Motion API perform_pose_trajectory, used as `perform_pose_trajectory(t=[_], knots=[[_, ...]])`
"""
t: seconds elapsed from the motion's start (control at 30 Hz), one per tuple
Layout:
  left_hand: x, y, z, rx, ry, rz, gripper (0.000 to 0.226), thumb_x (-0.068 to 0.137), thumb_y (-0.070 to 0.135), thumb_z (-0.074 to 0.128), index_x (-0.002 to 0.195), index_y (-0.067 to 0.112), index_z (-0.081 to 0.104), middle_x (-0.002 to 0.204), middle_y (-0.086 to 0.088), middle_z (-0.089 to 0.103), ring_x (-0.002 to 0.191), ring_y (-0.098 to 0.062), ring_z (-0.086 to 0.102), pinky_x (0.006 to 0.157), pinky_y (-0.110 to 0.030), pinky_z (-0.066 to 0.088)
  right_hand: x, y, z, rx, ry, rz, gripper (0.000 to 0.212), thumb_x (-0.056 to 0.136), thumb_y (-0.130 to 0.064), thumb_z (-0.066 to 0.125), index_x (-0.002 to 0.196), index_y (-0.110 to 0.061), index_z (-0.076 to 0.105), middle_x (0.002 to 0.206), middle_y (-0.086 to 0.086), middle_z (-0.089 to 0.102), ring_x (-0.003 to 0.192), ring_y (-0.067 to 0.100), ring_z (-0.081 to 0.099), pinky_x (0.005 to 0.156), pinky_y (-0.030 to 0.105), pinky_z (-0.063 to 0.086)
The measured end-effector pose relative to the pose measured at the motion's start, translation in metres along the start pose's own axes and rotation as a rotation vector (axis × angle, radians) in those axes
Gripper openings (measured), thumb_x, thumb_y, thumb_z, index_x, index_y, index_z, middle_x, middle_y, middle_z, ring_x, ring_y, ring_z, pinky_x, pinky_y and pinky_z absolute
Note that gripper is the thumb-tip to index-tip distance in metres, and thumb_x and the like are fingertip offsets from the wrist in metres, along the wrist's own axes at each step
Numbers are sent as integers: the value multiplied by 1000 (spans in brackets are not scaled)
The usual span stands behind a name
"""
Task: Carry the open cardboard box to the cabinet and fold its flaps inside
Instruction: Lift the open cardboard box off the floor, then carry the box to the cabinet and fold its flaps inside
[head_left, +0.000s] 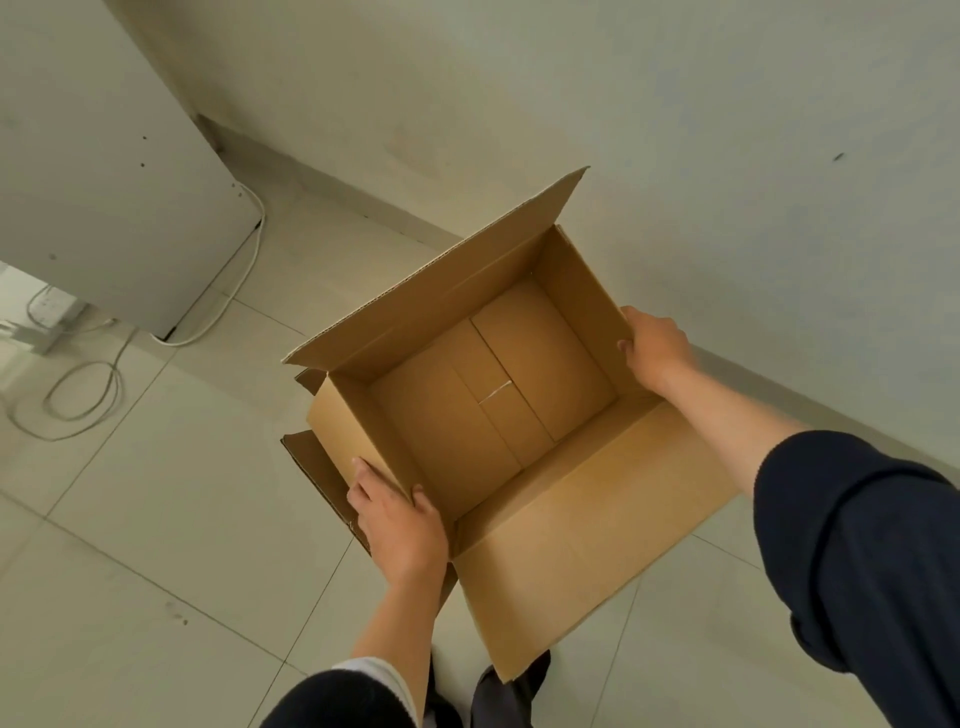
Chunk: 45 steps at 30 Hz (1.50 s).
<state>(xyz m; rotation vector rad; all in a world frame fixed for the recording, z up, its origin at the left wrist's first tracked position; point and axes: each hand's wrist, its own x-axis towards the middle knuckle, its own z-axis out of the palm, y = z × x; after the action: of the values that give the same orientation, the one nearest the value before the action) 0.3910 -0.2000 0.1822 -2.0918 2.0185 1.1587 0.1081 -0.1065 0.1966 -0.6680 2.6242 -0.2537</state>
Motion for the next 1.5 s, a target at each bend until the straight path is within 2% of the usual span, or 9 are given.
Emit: perform_pose_trajectory(t=[0.17,0.23,0.3,0.4,0.57,1.0,1.23,1.4,1.5], knots=[[9,-2,9,21,-20,21,72,92,12,53,150,17,11,151,-17,26,131,-39,41,101,-49,44,9,9,20,27,-4,4,45,96,-9,42,140,-16,36,116,22,62,97,36,62,72,29,43],[11,-4,12,41,-23,68,72,93,10,51,151,22,9,154,-14,23,135,-36,39,102,-48,45,13,13,27,58,17,-53,51,96,-10,43,144,-19,30,126,19,58,107,34,59,86,34,47],[12,-5,15,89,-47,101,75,93,5,50,151,24,5,158,-10,15,140,-33,33,106,-45,42,17,16,31,4,36,-140,59,94,-10,47,146,-20,22,145,14,41,131,33,42,107,42,35],[10,-5,19,207,-101,129,79,92,7,52,151,23,2,162,-9,4,148,-31,15,117,-46,30,17,16,36,-194,-26,-240,76,90,-13,52,148,-27,5,158,6,15,145,30,8,118,50,8],[8,-2,23,311,-108,127,75,93,12,53,151,19,7,161,-13,4,149,-30,10,123,-46,14,14,16,44,-291,-58,-245,74,92,-21,49,149,-27,1,159,7,9,146,30,-4,117,55,0],[9,15,38,347,-105,174,69,93,16,54,150,22,15,162,-9,6,149,-30,11,122,-48,14,-19,32,74,-294,-130,-169,69,93,-25,49,148,-23,8,159,11,8,145,33,-5,117,56,2],[22,27,28,507,-121,347,68,95,19,50,151,21,12,162,-10,1,150,-31,5,123,-46,9,-47,42,89,-278,-124,-102,66,93,-21,49,148,-20,13,158,11,10,145,35,-4,116,57,3],[54,43,11,602,-102,491,66,95,20,47,151,19,13,162,-12,1,150,-32,3,123,-47,10,-79,37,99,-42,-28,119,68,90,-17,54,147,-18,18,158,14,5,144,37,-5,116,58,9],[74,49,3,614,-99,516,66,94,16,50,150,16,15,161,-16,2,149,-34,4,122,-49,11,-97,26,110,194,83,199,82,86,-11,60,149,-21,9,159,11,-5,145,35,-4,113,52,28]])
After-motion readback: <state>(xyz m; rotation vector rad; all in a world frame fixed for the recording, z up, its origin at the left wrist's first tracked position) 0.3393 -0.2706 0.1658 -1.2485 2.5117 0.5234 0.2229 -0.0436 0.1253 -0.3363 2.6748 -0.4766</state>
